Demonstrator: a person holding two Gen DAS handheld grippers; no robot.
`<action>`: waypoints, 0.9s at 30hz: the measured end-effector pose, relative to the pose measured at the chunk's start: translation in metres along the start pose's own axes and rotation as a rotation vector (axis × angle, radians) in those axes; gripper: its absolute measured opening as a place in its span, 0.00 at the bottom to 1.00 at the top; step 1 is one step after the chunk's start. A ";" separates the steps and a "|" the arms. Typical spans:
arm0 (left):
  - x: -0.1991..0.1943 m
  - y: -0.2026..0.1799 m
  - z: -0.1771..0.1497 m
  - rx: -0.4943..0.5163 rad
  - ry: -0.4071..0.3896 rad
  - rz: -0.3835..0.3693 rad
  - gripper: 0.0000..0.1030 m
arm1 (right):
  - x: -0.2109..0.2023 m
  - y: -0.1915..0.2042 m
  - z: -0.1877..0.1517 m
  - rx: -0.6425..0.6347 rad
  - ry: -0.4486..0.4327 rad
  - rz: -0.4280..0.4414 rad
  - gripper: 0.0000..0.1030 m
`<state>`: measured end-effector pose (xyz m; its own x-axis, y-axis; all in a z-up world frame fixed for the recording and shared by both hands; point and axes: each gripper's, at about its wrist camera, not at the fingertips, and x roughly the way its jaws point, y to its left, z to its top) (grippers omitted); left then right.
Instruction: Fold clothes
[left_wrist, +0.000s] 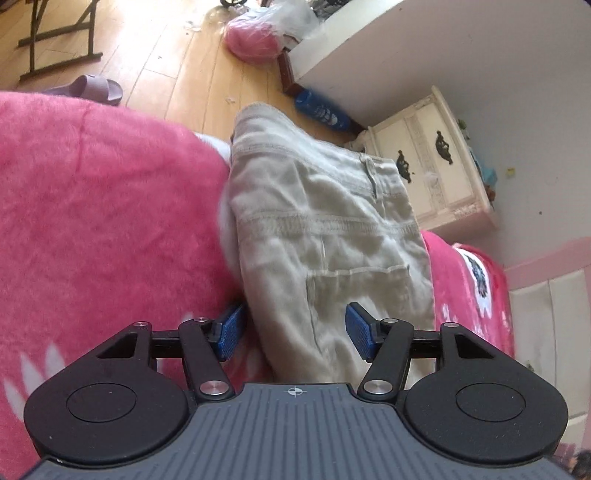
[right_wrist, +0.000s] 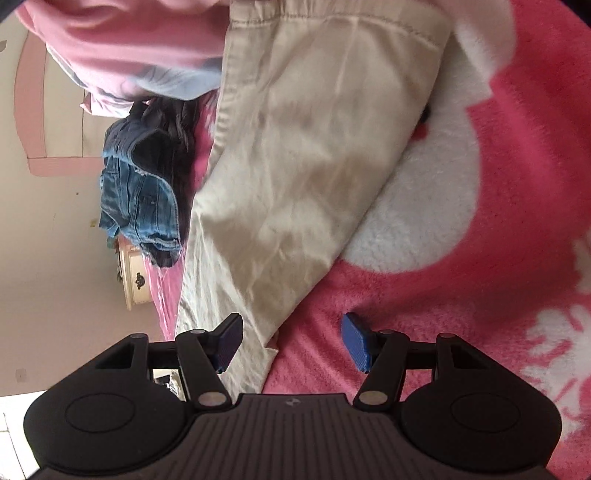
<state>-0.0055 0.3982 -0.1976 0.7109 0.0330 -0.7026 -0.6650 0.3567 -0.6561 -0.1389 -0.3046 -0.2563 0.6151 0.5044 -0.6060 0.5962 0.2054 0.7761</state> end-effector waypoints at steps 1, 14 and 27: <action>0.001 0.002 0.001 -0.013 -0.004 0.000 0.57 | 0.001 0.001 -0.001 0.000 0.002 0.000 0.60; 0.000 -0.032 0.005 0.072 -0.135 0.053 0.11 | 0.005 0.004 -0.008 -0.031 0.001 -0.022 0.60; 0.012 -0.003 0.040 0.091 -0.129 0.095 0.14 | 0.010 0.003 -0.005 -0.069 0.001 -0.026 0.59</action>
<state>0.0140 0.4350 -0.1935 0.6731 0.1876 -0.7154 -0.7113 0.4291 -0.5567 -0.1337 -0.2948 -0.2588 0.5994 0.4989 -0.6260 0.5752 0.2755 0.7703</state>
